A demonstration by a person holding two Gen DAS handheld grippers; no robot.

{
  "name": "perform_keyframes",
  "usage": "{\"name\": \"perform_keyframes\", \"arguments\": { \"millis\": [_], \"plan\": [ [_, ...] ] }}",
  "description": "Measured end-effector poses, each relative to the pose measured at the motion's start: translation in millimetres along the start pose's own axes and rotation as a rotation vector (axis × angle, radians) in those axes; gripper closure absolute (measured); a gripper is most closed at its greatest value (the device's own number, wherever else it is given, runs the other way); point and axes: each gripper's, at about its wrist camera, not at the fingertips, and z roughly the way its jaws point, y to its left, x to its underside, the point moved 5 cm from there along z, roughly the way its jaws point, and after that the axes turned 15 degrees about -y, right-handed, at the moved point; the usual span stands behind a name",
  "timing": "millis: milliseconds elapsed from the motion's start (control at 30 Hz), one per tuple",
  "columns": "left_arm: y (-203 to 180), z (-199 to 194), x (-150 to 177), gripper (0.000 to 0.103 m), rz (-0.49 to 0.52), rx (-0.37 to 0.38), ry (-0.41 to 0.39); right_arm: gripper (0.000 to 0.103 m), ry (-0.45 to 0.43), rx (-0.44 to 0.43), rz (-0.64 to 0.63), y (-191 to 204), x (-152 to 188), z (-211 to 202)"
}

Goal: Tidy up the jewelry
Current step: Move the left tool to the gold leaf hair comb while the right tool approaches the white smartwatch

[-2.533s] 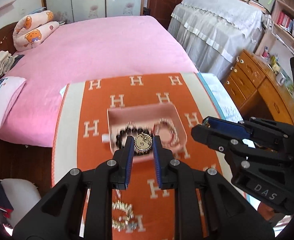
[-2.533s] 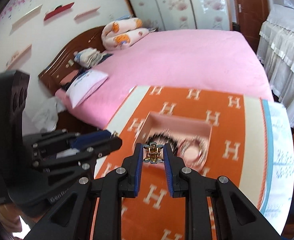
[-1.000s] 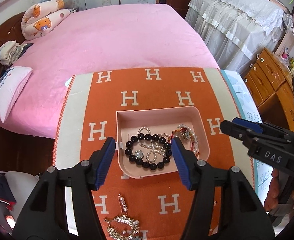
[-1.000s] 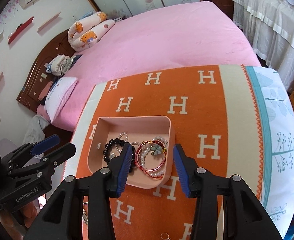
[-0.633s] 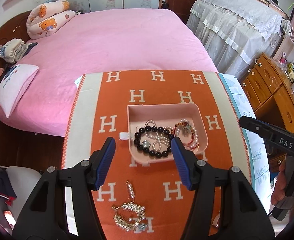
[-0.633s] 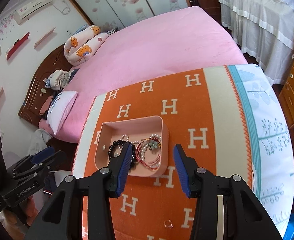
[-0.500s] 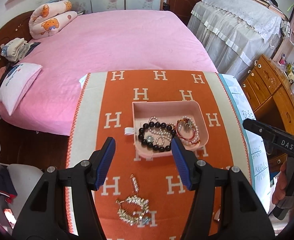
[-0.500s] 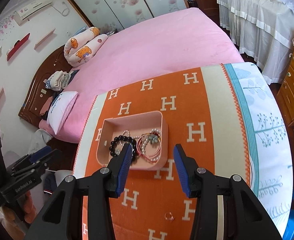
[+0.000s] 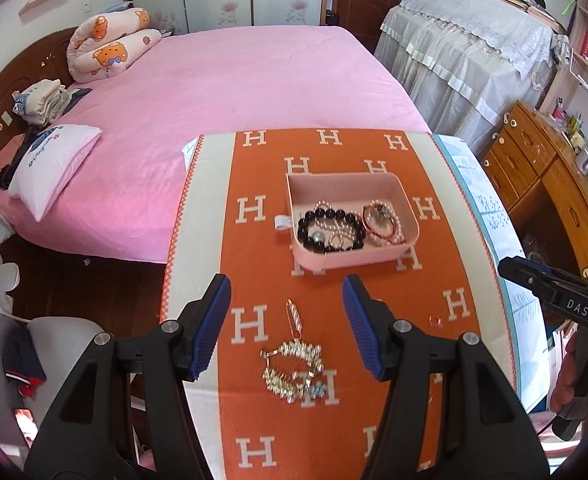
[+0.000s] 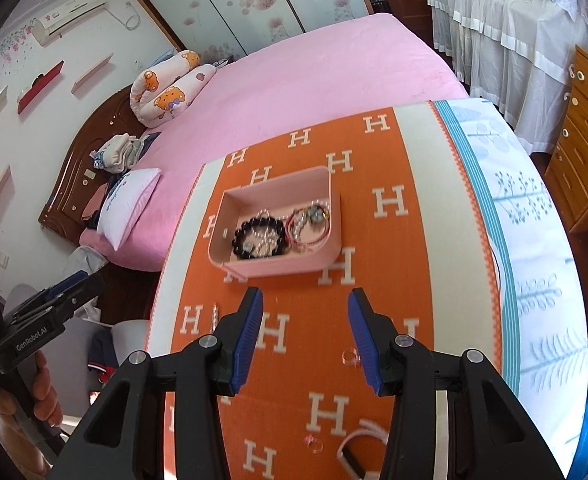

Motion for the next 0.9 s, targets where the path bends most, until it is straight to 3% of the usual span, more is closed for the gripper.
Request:
{"name": "perform_keyframes", "arguments": {
  "millis": [467, 833, 900],
  "plan": [
    [-9, -20, 54, 0.048, 0.069, 0.043, 0.033, 0.058, 0.023, 0.068, -0.013, -11, 67, -41],
    [-27, 27, 104, 0.048, 0.194, 0.115, 0.12, 0.058, 0.138, 0.138, -0.095, -45, 128, -15],
    [-32, 37, 116, 0.054, 0.225, 0.13, 0.144, 0.058, 0.159, 0.149, -0.119, -51, 136, -6]
  ]
}}
